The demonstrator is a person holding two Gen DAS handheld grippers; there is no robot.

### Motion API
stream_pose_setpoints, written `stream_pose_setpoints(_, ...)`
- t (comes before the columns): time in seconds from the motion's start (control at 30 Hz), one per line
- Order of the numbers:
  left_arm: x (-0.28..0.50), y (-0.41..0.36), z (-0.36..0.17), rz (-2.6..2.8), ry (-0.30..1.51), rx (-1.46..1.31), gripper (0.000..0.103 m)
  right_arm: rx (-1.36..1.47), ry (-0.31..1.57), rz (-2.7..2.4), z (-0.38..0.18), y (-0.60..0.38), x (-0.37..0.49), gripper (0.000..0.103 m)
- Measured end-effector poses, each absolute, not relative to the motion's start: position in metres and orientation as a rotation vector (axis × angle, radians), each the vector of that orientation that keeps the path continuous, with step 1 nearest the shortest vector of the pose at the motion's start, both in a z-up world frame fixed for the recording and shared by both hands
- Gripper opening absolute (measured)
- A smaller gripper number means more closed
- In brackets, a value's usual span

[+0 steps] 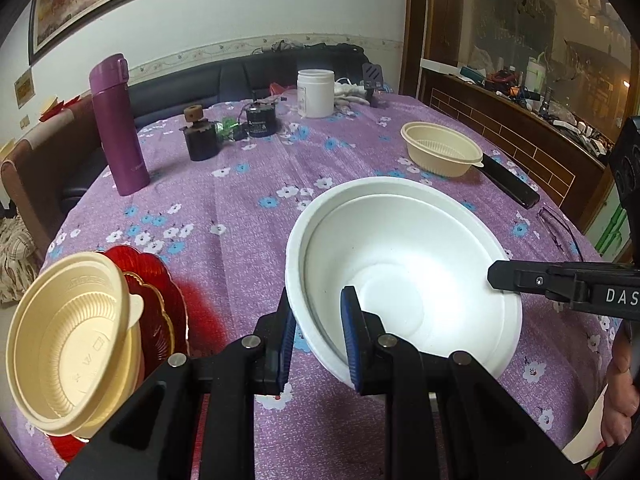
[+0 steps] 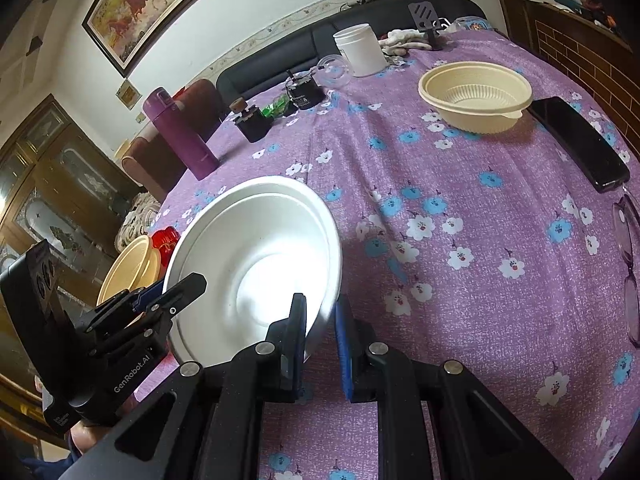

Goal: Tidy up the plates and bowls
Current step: 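Close the left gripper on the white bowl rim while the right gripper holds it, then carry the white foam bowl with the left gripper over the red plate stack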

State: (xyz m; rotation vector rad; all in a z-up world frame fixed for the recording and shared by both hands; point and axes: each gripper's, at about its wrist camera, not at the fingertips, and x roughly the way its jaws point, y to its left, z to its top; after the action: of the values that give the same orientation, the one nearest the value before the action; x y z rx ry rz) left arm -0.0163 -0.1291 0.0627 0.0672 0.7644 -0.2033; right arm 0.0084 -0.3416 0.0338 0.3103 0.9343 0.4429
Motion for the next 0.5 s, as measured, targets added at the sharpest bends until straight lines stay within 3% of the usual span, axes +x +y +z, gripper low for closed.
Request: stream_pose_setpoints(0.5,-0.026,-0.118,0.083,-0.169,0.706,0.065,0.022,0.3,0.909,0.47,0.056,-0.327,0.009,0.016)
